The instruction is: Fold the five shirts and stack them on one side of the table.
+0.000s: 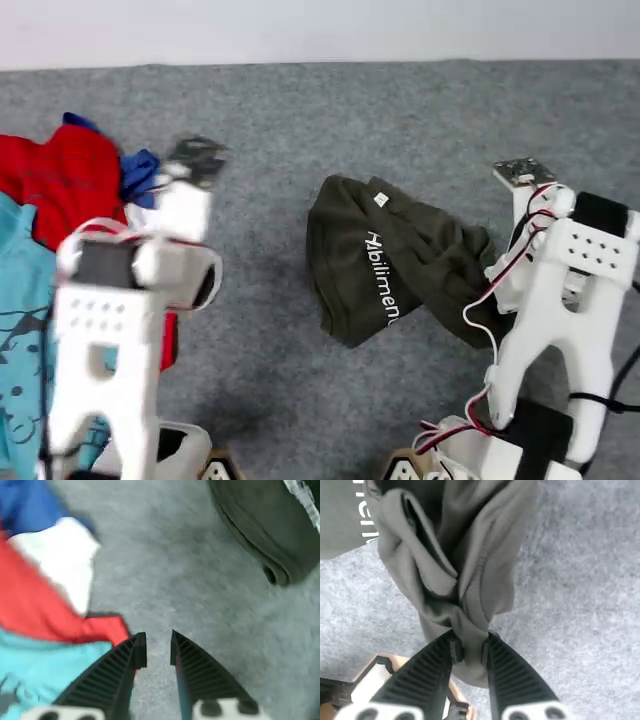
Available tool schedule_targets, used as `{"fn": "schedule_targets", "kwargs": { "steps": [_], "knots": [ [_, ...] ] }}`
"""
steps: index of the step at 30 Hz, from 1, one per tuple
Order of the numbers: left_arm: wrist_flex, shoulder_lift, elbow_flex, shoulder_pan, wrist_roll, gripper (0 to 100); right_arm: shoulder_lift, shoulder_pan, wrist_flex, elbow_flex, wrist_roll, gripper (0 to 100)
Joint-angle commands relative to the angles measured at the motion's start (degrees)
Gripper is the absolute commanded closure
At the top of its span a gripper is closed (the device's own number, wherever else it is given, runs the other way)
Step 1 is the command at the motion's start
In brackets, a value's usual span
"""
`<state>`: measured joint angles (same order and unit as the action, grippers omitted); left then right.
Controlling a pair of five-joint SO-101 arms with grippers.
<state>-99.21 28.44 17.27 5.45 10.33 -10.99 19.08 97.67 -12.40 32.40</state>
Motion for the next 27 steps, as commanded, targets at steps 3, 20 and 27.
{"fn": "schedule_targets", "kwargs": {
  "steps": [3, 20, 27],
  "knots": [
    [-0.4, -12.6, -6.3, 9.5, 4.7, 91, -2.5, 1.2, 1.7, 2.4, -1.1, 98.8],
    [11.3, -37.8, -8.9, 23.3, 9.9, 79, -2.8, 4.4, 4.3, -2.8, -1.0, 98.9],
    [15.0, -40.7, -10.9, 23.5, 9.6, 78, -3.0, 4.8, 4.5, -2.8, -1.0, 98.9]
  ]
}}
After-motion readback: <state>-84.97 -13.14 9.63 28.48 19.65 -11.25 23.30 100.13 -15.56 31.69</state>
